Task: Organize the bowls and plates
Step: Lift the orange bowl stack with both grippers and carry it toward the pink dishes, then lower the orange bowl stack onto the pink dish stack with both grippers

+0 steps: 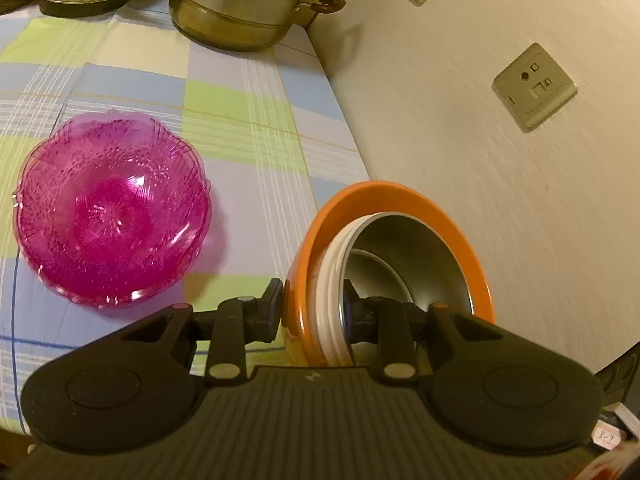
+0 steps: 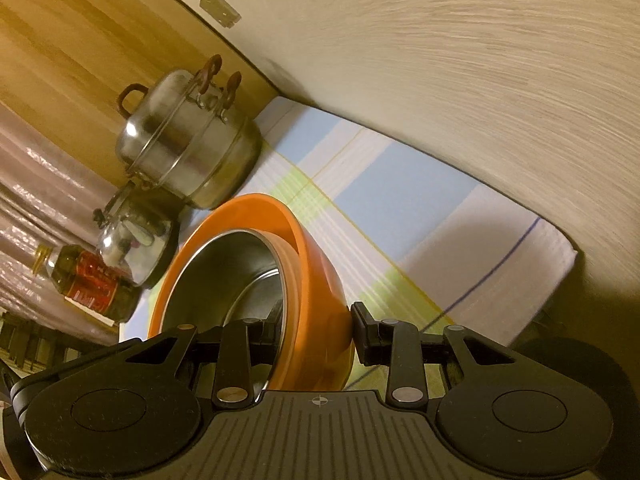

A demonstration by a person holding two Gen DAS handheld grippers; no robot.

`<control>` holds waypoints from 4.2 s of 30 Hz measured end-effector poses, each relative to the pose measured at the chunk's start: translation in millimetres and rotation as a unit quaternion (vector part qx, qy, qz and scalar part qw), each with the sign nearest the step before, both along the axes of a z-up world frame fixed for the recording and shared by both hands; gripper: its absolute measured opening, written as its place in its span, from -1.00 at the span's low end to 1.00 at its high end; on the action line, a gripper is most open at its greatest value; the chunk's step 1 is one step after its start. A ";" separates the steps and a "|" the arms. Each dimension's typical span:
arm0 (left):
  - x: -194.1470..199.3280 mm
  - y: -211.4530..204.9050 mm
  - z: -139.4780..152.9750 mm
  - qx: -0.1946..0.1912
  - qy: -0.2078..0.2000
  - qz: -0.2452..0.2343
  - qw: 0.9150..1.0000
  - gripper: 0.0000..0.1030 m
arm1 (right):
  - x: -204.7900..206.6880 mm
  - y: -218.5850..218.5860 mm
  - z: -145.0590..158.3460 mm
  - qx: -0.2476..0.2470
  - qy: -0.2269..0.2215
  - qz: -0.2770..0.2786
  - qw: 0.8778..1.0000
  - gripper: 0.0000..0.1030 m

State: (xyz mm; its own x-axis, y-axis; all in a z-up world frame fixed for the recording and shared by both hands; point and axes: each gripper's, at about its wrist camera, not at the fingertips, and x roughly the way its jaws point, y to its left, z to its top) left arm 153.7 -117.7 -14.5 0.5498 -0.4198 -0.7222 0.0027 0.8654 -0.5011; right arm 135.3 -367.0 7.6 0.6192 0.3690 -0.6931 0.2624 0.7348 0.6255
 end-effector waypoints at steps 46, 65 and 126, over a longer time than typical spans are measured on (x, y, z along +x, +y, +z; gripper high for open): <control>-85.4 95.0 -10.1 0.000 0.020 0.093 0.995 -0.50 | -29.6 90.4 8.7 0.003 0.030 0.126 0.992 -0.35; -65.4 123.2 -10.5 -0.002 0.020 0.124 0.992 -0.50 | 2.6 120.6 4.9 0.004 0.029 0.153 0.988 -0.35; 57.5 163.8 -73.3 0.024 0.048 0.141 0.989 -0.51 | 118.7 175.2 -71.1 -0.025 0.050 0.208 0.976 -0.35</control>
State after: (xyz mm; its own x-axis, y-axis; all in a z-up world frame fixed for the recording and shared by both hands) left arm 211.2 46.2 -87.9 0.5681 -0.2236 -0.7920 -0.2875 0.8478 -0.4456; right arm 254.0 -191.8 -63.5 0.3511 0.5382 -0.7662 -0.0081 0.8200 0.5723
